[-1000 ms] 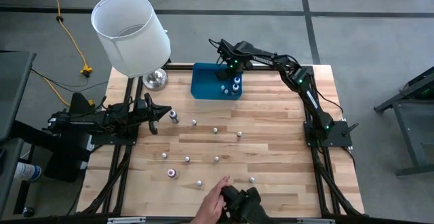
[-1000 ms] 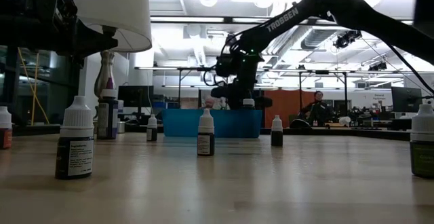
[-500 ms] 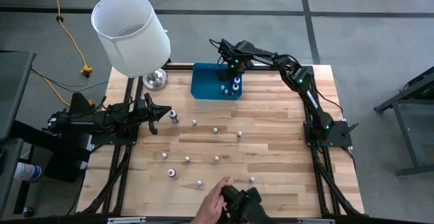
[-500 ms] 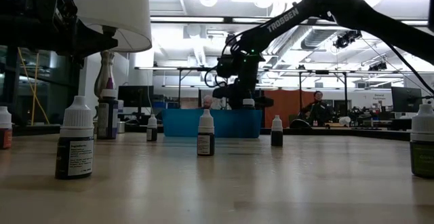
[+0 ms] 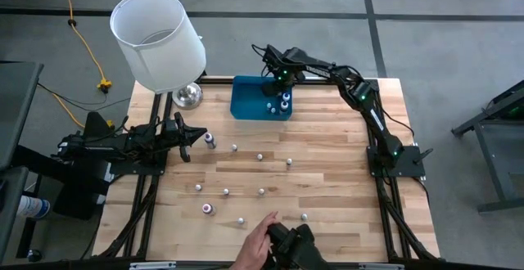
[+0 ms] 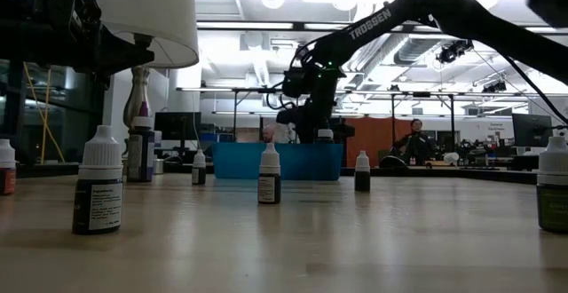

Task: Pick & Place food coloring
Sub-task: Put the small black food coloring bottle into the blue bin

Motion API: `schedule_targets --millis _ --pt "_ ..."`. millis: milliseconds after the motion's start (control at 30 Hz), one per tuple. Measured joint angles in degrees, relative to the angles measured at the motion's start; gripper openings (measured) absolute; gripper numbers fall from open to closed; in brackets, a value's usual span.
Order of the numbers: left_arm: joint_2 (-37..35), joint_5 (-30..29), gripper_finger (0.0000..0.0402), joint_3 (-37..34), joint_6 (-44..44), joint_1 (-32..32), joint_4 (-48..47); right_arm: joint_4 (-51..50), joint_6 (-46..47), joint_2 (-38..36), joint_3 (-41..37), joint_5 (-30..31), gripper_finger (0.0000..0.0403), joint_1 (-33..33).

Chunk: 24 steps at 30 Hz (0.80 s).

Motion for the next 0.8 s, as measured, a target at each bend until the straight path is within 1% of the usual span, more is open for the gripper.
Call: schedule_targets --millis 267,533,633,800 --pt "0.0 0.0 0.0000 0.0 0.0 0.0 0.0 -3.7 -3.3 0.0 5.9 1.1 0.0131 -0.2" --pt "0.0 0.0 0.0000 0.0 0.0 0.0 0.0 -10.8 -7.4 -0.2 15.1 1.9 0.0130 0.0" --pt "0.0 0.0 0.0000 0.0 0.0 0.0 0.0 -10.5 -8.4 -4.3 12.2 1.8 0.0130 0.1" --pt "0.0 0.0 0.0000 0.0 0.0 0.0 0.0 -14.7 -12.2 -9.3 11.3 3.7 0.0129 0.9"
